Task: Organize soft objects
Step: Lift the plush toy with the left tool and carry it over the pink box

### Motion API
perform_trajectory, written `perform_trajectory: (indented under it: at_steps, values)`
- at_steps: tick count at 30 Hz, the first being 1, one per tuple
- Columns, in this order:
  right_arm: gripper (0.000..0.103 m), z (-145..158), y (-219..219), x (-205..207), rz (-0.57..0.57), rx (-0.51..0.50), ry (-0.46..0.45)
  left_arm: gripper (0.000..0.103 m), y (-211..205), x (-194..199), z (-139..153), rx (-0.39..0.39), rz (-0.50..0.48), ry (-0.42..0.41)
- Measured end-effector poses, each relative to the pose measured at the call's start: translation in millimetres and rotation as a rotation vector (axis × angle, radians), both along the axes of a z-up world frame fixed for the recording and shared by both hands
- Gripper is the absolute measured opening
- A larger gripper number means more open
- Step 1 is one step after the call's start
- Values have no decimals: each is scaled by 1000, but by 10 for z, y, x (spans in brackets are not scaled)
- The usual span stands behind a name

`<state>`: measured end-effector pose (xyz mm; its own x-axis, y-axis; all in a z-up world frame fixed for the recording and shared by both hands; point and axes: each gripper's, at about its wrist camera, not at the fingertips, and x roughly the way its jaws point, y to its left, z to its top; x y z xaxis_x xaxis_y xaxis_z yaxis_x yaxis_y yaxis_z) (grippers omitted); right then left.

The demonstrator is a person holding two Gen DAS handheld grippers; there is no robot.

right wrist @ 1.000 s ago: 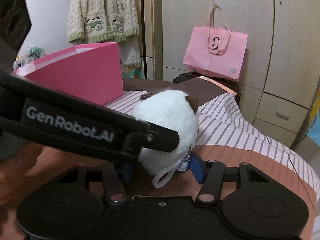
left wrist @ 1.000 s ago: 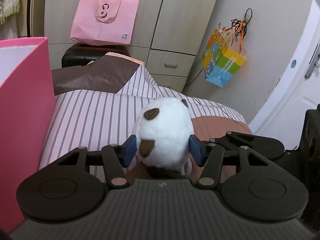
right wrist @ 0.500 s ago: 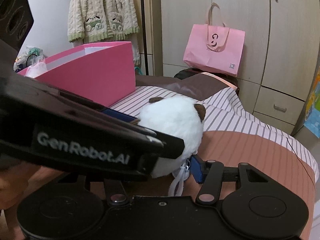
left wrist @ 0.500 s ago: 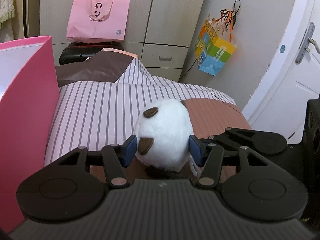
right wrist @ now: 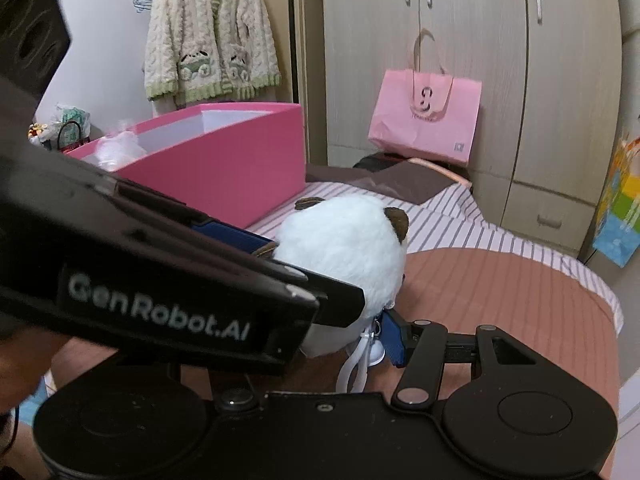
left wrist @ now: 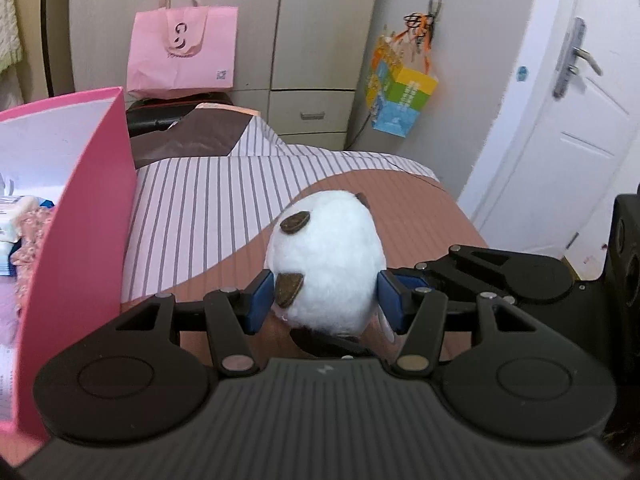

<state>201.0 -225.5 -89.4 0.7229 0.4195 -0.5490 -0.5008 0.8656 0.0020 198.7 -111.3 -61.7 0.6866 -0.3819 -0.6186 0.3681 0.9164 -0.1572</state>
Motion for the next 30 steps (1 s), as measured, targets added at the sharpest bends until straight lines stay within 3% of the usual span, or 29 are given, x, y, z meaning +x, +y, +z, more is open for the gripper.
perform_trajectory:
  at_steps: [9,13,16,21,30]
  values:
    - [63,118,193,-393,-8,47,3,55,381,-336,68,-5,-96,1]
    - [63,138,332,-519,6,28,2,54,489,-498,89,18,-104,1]
    - [63,124,392,-569,-27,64,55,55,484,-569,106,32,-83,0]
    - [63,108,457,-725,-52,76,40,55,543,-719,99,53,-88,-16]
    - [63,171,687,-997,32,48,82,55,836,-985,136,64,-99,25]
